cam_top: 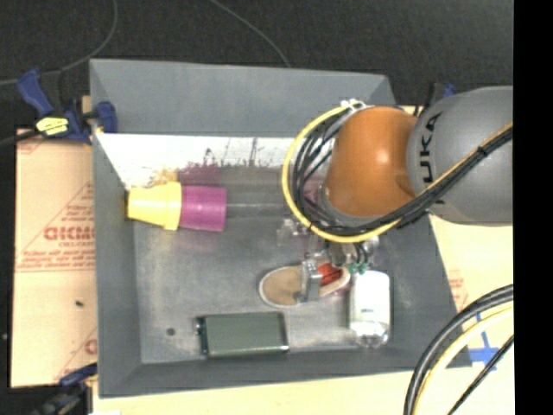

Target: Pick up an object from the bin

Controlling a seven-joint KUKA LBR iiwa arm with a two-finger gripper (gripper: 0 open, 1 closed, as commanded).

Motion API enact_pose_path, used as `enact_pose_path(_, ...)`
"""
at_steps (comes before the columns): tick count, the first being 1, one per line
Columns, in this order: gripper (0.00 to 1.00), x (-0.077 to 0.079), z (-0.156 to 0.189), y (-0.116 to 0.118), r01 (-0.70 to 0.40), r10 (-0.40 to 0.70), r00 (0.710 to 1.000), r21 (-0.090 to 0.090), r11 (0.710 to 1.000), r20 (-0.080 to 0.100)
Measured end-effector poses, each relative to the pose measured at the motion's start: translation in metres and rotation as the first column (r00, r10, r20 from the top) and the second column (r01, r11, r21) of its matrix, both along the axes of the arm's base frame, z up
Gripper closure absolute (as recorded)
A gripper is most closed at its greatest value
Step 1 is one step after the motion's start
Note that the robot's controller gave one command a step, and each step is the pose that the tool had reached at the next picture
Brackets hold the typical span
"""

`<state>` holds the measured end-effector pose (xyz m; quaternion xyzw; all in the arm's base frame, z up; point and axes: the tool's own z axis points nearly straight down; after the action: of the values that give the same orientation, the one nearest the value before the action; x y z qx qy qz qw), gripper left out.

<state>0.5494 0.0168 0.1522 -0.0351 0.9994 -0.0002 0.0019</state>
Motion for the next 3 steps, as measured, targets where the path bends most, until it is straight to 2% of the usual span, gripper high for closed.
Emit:
enact_pose_path(1,0.00,0.012,-0.031,-0.009,0.116,-0.116,0.993,0.003,0.993,0.000)
enact_pose_path(2,1.00,-0.019,-0.082,-0.014,-0.149,0.149,0.989,0.000,0.989,0.000)
enact_pose_path(3,1.00,-0.018,-0.082,-0.014,-0.146,0.146,0.989,0.001,0.989,0.000)
